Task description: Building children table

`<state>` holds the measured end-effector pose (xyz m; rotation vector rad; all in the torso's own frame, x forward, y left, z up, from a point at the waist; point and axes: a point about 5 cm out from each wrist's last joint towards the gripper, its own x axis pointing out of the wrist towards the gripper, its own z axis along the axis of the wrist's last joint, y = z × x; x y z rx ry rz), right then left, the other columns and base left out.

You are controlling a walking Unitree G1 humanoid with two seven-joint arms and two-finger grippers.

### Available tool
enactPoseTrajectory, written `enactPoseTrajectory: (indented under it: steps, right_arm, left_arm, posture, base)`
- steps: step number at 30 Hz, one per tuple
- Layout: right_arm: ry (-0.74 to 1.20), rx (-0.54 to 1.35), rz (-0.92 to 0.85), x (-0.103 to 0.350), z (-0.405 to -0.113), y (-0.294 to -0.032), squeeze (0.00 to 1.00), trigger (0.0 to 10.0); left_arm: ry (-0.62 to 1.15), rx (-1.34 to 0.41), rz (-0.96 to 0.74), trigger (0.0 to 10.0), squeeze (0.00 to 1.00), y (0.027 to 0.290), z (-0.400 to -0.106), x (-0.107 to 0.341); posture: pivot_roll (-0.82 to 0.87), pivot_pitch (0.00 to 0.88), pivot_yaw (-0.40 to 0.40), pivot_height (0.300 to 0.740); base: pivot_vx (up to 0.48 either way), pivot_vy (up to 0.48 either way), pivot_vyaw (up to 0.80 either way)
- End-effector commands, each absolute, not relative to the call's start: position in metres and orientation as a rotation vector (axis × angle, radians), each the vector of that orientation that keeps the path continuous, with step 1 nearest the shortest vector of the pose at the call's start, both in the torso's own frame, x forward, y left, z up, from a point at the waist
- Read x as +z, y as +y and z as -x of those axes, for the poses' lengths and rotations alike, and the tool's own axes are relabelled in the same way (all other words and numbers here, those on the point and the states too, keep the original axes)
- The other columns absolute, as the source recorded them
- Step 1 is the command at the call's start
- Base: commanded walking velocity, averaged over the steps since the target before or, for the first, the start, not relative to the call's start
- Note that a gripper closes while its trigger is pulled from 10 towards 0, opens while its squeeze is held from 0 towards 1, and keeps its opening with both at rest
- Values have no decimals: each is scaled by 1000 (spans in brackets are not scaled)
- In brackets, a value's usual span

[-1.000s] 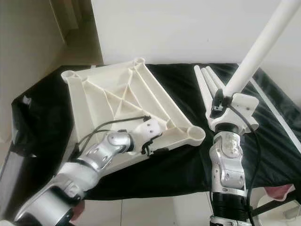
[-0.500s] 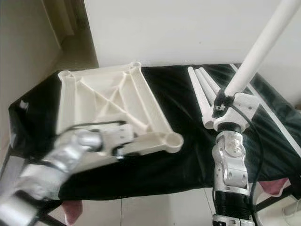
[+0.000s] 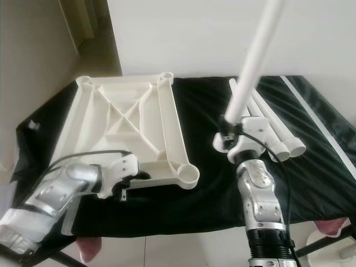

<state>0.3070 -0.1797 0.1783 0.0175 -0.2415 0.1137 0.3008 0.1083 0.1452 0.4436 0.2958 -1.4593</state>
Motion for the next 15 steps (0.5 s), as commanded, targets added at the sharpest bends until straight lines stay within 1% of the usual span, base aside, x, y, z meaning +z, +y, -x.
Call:
enactPoseTrajectory:
  steps: [1,2,4,6,7,9,10,11,12,13,14,15]
  right_arm:
    - [-233,119,-6,178,-308,-182,0,10000]
    - [-233,121,4,177,-308,-182,0,10000]
    - [-233,124,6,177,-309,-182,0,10000]
    - [-233,125,6,177,-309,-183,0,10000]
    - [-233,127,9,177,-309,-183,0,10000]
    - [-234,128,11,177,-309,-183,0,10000]
    - [-236,127,14,177,-309,-184,0,10000]
    - [-242,127,10,178,-309,-184,0,10000]
    - [-242,127,10,178,-309,-184,0,10000]
    - [-248,124,9,179,-308,-184,0,10000]
    - [-248,124,9,179,-308,-184,0,10000]
    - [-250,123,8,179,-308,-184,0,10000]
  left_arm:
    - [264,-1442,-415,10000,0,111,-307,155]
    - [228,-1356,-371,10000,0,112,-322,165]
    - [198,-1279,-309,10000,0,115,-334,177]
    - [187,-1261,-287,10000,0,116,-338,181]
    - [142,-1243,-270,10000,0,119,-343,191]
    - [122,-1221,-236,10000,0,120,-347,197]
    - [84,-1158,-231,10000,0,121,-355,204]
    - [79,-1051,-235,10000,0,123,-366,206]
    - [79,-1051,-235,10000,0,123,-366,206]
    - [105,-858,-247,10000,0,123,-383,205]
    - [105,-858,-247,10000,0,123,-383,205]
    - [133,-811,-235,10000,0,122,-387,202]
  posture:
    - [58,0,-36,740]
    - [56,0,-37,740]
    - [55,0,-35,740]
    - [55,0,-37,740]
    - [55,0,-37,740]
    - [48,0,-33,740]
    - [46,0,-29,740]
    - [43,0,-27,740]
    - [43,0,-27,740]
    - [41,0,-25,740]
    - [41,0,-25,740]
    - [41,0,-25,740]
  base:
    - [0,0,0]
    - [0,0,0]
    - [0,0,0]
    - [0,0,0]
    - [0,0,0]
    - [0,0,0]
    - [0,0,0]
    - [0,0,0]
    - [0,0,0]
    - [0,0,0]
    - [0,0,0]
    - [0,0,0]
